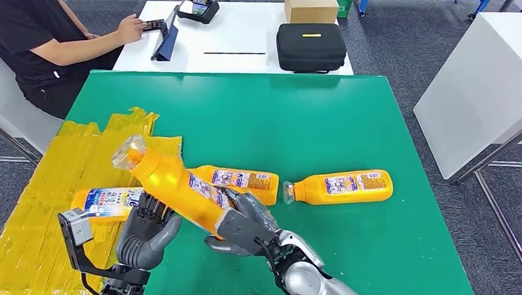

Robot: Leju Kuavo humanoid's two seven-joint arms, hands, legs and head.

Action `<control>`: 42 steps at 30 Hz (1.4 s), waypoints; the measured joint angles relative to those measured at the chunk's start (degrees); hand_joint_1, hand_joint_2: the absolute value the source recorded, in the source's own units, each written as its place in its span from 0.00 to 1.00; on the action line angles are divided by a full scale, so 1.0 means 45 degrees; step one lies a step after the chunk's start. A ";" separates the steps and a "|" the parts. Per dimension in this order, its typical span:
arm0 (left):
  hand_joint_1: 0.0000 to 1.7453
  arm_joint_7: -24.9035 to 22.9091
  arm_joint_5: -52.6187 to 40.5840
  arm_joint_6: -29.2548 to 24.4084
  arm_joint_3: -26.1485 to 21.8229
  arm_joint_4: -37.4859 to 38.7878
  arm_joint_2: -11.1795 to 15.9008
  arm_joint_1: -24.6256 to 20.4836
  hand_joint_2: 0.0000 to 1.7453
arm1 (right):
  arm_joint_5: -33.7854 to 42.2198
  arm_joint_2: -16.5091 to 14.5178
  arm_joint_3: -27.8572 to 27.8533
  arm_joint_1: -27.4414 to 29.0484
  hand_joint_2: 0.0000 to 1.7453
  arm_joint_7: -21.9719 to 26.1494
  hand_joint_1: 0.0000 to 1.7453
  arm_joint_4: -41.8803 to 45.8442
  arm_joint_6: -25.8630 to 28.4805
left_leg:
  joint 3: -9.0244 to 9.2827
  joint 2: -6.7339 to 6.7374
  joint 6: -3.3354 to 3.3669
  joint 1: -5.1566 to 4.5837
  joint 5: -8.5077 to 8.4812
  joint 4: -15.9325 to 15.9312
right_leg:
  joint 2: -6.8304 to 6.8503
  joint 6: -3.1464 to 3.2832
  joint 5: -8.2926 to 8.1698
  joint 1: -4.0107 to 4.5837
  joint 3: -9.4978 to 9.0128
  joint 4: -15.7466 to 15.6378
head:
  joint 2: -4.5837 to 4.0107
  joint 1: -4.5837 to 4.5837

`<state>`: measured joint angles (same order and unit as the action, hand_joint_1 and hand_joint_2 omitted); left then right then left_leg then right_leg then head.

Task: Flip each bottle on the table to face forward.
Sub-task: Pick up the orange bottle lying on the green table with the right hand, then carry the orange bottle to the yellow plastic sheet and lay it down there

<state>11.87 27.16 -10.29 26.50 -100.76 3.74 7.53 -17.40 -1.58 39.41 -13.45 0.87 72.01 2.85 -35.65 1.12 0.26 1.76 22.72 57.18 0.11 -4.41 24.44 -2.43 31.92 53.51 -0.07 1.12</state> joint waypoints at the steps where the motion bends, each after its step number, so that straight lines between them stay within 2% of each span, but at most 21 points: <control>1: 0.00 -0.0011 0.0016 0.0002 0.0042 0.0000 0.0000 -0.0031 1.00 | -0.0011 -0.0035 0.0086 -0.0075 1.00 0.0000 1.00 -0.0136 0.0034 | -0.0002 0.0000 0.0000 0.0000 0.0000 0.0000 | 0.0000 0.0000 0.0000 -0.0001 0.0001 0.0000 | 0.0000 0.0001; 10: 0.00 -0.0289 0.0661 0.0801 0.0345 0.0249 0.0048 -0.0590 1.00 | -0.0557 -0.0296 0.0753 -0.0740 1.00 0.0036 1.00 -0.1161 0.0498 | -0.0019 -0.0005 0.0000 0.0000 -0.0002 0.0000 | 0.0004 0.0001 0.0000 0.0001 0.0016 0.0003 | 0.0000 -0.0001; 15: 0.00 -0.0262 0.1041 0.1205 0.0396 0.0830 0.0217 -0.1156 1.00 | -0.1546 -0.0498 0.1214 -0.1178 1.00 -0.0102 1.00 -0.1544 0.0707 | -0.0018 -0.0002 -0.0001 0.0000 -0.0005 0.0001 | 0.0003 0.0001 -0.0002 0.0000 0.0021 0.0016 | 0.0000 0.0001; 23: 0.00 -0.0168 0.1168 0.0913 0.0273 0.1320 0.0257 -0.1244 1.00 | -0.3360 -0.0852 0.2533 -0.1716 1.00 -0.0323 1.00 -0.1999 0.0864 | -0.0027 0.0002 -0.0002 0.0000 -0.0004 0.0001 | 0.0002 0.0002 0.0000 0.0000 0.0041 0.0019 | 0.0000 0.0000; 35: 0.01 0.0170 0.1299 0.0411 0.0168 0.1464 0.0308 -0.0839 1.00 | -0.3608 -0.1033 0.3547 -0.2309 1.00 -0.0527 1.00 -0.2506 0.0791 | -0.0037 0.0002 -0.0002 -0.0001 -0.0007 0.0002 | 0.0002 0.0004 -0.0002 -0.0002 0.0050 0.0021 | 0.0000 0.0000; 36: 0.21 0.0216 0.1296 0.0333 0.0166 0.1421 0.0307 -0.0740 1.00 | -0.3606 -0.1033 0.3601 -0.2307 1.00 -0.0532 1.00 -0.2521 0.0781 | -0.0037 0.0003 -0.0002 -0.0001 -0.0006 0.0002 | 0.0002 0.0004 -0.0001 -0.0001 0.0052 0.0021 | 0.0000 0.0001; 39: 0.95 0.0313 0.1286 0.0171 0.0166 0.1290 0.0306 -0.0473 1.00 | -0.3604 -0.1033 0.3751 -0.2298 1.00 -0.0534 1.00 -0.2572 0.0768 | -0.0038 0.0001 -0.0003 0.0000 -0.0006 0.0002 | 0.0004 0.0004 0.0000 -0.0001 0.0057 0.0021 | 0.0000 0.0001; 40: 1.00 0.0339 0.1285 0.0147 0.0164 0.1268 0.0306 -0.0417 1.00 | -0.3604 -0.1032 0.3782 -0.2297 1.00 -0.0534 1.00 -0.2582 0.0766 | -0.0039 0.0001 -0.0003 0.0000 -0.0005 0.0002 | 0.0004 0.0005 0.0000 0.0000 0.0057 0.0021 | 0.0000 0.0000; 42: 1.00 0.0392 0.1285 0.0114 0.0145 0.1240 0.0306 -0.0338 1.00 | -0.3604 -0.1032 0.3819 -0.2293 1.00 -0.0534 1.00 -0.2593 0.0757 | -0.0040 0.0003 -0.0004 0.0000 -0.0005 0.0002 | 0.0003 0.0005 0.0000 0.0000 0.0059 0.0021 | 0.0000 0.0001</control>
<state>13.63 32.94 -9.78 27.15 -95.18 5.11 6.01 -33.62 -6.22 56.59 -23.78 -1.53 60.34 6.26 -35.83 1.13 0.25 1.77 22.70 57.19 0.12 -4.38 24.44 -2.43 32.19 53.60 -0.07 1.13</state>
